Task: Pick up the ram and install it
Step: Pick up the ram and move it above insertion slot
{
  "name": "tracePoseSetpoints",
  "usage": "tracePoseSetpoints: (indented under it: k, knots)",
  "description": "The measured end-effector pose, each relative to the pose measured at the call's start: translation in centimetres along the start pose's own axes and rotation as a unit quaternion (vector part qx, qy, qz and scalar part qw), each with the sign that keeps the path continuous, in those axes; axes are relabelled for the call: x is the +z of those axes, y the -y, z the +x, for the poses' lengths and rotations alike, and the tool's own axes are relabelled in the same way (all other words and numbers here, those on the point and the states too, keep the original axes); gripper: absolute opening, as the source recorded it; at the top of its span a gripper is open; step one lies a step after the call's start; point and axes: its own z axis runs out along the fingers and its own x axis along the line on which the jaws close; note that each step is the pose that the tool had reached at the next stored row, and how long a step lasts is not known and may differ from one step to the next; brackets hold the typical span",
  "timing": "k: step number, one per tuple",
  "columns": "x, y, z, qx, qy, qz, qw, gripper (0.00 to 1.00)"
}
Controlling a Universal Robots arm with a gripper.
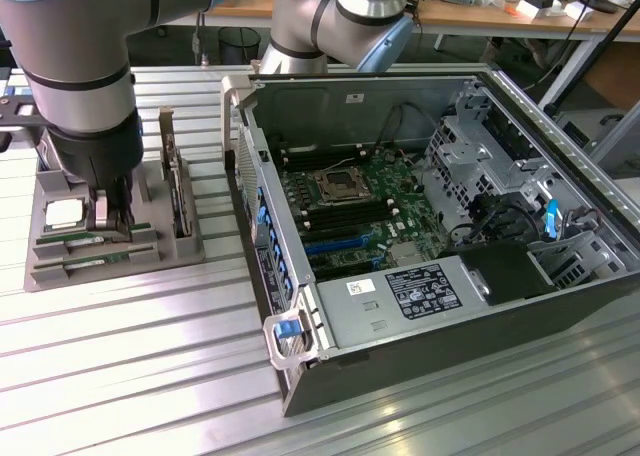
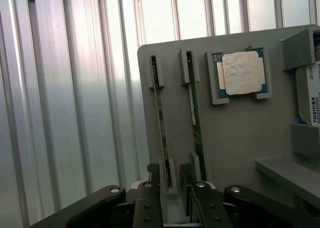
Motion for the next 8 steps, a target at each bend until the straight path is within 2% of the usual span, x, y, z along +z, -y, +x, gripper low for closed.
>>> tracePoseSetpoints:
  k: [8]
  knots:
    - [0.6,0.01,0.03,0.0,0.0,0.0,1.0,0.3]
